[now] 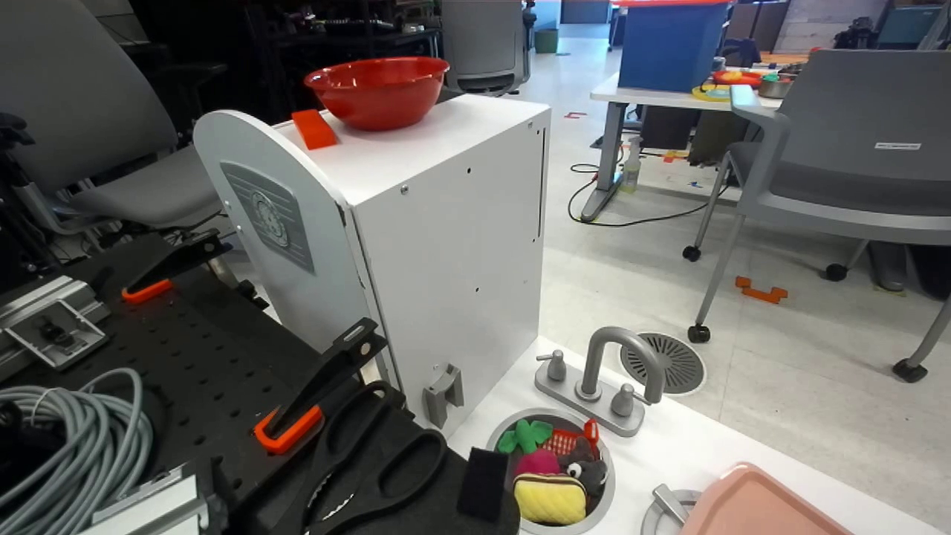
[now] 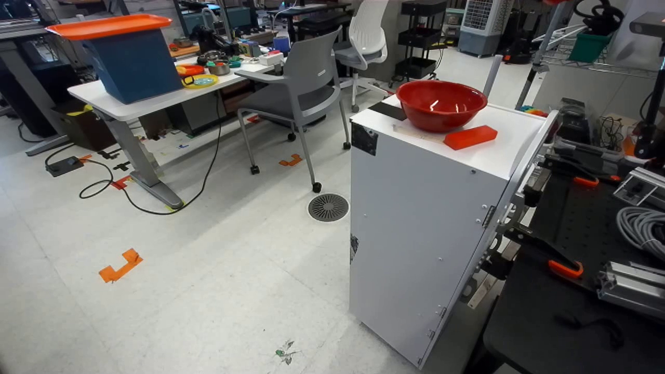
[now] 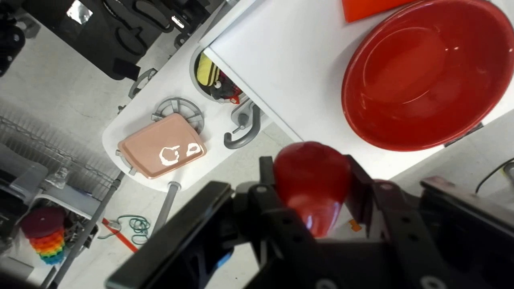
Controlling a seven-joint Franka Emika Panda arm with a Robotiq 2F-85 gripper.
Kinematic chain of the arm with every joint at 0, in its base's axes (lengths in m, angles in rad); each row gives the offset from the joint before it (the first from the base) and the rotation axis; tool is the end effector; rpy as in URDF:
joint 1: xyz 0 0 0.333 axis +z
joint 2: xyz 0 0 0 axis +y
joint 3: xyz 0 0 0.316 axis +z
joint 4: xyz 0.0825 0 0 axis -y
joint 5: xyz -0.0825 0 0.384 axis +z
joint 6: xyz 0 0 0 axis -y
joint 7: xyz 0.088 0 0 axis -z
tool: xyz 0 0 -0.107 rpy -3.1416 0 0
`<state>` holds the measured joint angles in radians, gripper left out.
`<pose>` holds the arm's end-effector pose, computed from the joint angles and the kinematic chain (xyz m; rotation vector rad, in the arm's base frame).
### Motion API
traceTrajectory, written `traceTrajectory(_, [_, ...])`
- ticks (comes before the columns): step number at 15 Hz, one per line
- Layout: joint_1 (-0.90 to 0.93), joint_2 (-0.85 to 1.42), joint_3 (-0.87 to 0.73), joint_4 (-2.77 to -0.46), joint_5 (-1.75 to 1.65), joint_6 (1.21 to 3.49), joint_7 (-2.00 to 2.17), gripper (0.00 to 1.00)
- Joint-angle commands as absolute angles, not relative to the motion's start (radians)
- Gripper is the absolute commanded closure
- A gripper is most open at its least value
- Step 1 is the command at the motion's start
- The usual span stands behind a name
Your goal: Pick up the red bell pepper from the bowl and put it on the counter
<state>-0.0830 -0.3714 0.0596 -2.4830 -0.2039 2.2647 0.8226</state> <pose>0.4372 -0.0150 0.4384 2.8119 -1.0739 0.3200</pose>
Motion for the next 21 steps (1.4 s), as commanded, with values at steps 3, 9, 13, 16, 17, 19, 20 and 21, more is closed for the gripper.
traceTrajectory(3, [-0.174, -0.383, 0.013, -2.499, -0.157, 2.224, 0.857, 0.82])
traceTrajectory(9, [-0.254, -0.303, -0.046, -2.474, -0.148, 2.185, 0.881, 0.82])
traceTrajectory(13, [-0.257, -0.26, -0.061, -2.468, -0.152, 2.186, 0.879, 0.82])
traceTrajectory(16, [-0.239, -0.225, -0.033, -2.446, -0.225, 2.176, 0.877, 0.82])
traceTrajectory(17, [-0.231, -0.212, -0.025, -2.438, -0.244, 2.175, 0.88, 0.82])
traceTrajectory(19, [-0.205, -0.167, -0.005, -2.42, -0.269, 2.185, 0.884, 0.82])
traceTrajectory(20, [-0.191, -0.147, 0.001, -2.412, -0.276, 2.188, 0.884, 0.82])
traceTrajectory(21, [-0.176, -0.125, 0.007, -2.405, -0.279, 2.193, 0.881, 0.82])
